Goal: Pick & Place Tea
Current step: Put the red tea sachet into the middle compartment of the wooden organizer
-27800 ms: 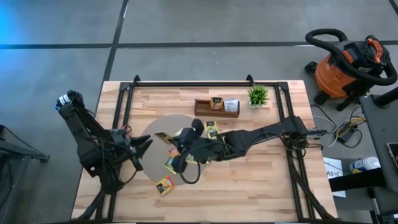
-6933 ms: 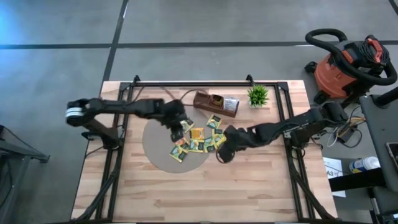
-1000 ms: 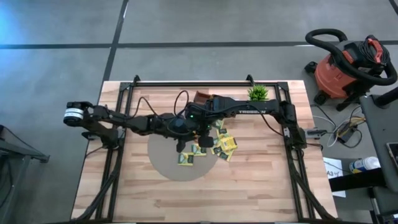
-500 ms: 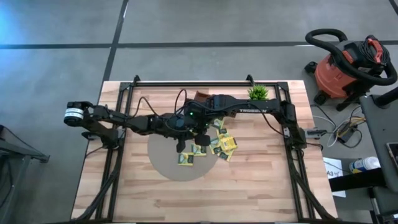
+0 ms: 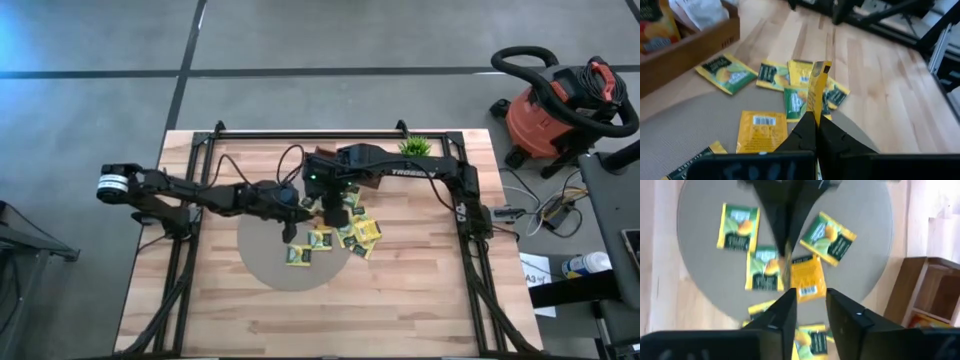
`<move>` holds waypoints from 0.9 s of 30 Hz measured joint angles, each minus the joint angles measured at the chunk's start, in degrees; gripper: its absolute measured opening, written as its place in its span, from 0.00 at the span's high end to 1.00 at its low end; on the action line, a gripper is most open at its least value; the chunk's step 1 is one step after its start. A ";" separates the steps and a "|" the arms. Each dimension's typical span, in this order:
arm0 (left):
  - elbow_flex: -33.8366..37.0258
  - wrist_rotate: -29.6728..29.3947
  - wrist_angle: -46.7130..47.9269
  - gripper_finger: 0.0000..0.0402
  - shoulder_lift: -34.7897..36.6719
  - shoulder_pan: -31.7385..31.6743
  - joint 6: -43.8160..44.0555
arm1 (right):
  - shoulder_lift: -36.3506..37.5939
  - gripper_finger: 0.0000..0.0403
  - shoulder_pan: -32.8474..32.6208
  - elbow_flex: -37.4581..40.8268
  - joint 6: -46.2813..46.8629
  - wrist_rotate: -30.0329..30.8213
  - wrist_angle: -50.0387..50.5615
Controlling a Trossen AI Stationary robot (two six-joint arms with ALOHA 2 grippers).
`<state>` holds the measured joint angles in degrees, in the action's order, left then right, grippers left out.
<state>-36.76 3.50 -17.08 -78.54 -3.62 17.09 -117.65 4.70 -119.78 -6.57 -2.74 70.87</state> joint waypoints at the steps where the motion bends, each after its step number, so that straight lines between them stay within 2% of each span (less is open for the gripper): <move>1: 0.29 -0.10 -0.29 1.00 0.80 0.00 0.07 | 0.46 0.71 -0.18 0.62 -0.71 0.00 0.30; 8: 0.60 -0.19 -1.64 1.00 4.39 0.00 -0.53 | 2.54 0.64 -0.23 2.36 -1.50 -0.06 -3.65; 16: 0.60 -0.96 -3.42 1.00 5.52 0.03 -0.83 | 2.41 0.63 -0.19 2.82 -1.37 -0.07 -4.69; 21: 0.62 -1.96 -3.50 1.00 5.83 0.05 -1.72 | 2.41 0.68 0.03 2.92 -1.35 -0.11 -4.67; 27: 0.60 -2.74 -3.48 1.00 5.83 0.02 -2.11 | 2.39 0.81 0.50 3.01 -1.35 -0.29 -4.74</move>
<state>-36.16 0.76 -20.56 -72.71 -3.60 14.98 -115.26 5.20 -116.77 -7.92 -3.03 66.13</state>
